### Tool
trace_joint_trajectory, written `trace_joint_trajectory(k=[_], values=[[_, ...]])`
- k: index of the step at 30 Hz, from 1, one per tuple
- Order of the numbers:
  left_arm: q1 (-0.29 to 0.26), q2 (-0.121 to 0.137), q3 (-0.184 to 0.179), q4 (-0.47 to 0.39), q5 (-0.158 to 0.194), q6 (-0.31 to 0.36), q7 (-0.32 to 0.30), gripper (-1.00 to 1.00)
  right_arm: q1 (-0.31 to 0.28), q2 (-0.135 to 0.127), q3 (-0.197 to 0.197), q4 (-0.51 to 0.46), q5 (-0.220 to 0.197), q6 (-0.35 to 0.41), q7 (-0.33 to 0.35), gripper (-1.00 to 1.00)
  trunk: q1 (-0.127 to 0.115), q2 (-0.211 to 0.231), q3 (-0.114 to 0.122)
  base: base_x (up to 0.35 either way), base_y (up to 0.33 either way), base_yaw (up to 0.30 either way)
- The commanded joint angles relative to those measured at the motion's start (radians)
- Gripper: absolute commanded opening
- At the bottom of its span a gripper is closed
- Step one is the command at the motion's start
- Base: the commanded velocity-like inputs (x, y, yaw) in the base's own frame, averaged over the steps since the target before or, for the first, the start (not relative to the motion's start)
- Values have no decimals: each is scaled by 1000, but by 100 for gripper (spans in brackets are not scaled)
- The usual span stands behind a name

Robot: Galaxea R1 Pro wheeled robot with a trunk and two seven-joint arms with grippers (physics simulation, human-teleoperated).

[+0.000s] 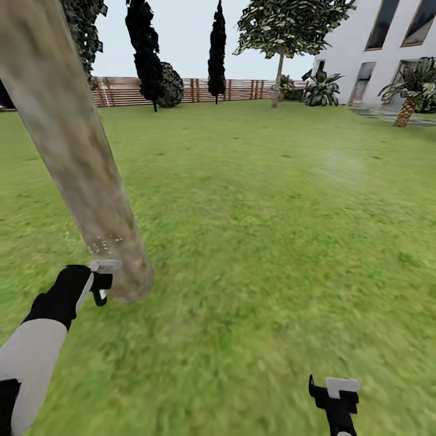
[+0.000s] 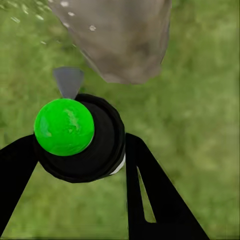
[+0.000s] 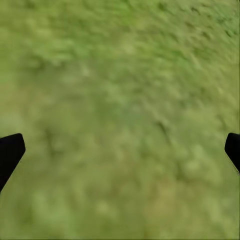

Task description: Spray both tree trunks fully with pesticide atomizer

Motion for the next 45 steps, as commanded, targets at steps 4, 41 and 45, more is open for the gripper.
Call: trace_joint_trajectory(k=[4,41,45], values=[[8,-25,-1,-4,9,-6,0,-100,0,0,-1,0,-1,0,0,100,0,0,0,230,-184,24],[189,-41,105,107,2,-265,67,-100,0,1,0,0,0,0,2,100,0,0,0,122,-85,111],[189,-44,107,136,7,-319,69,-100,0,2,0,1,0,0,2,100,0,0,0,180,-63,243]])
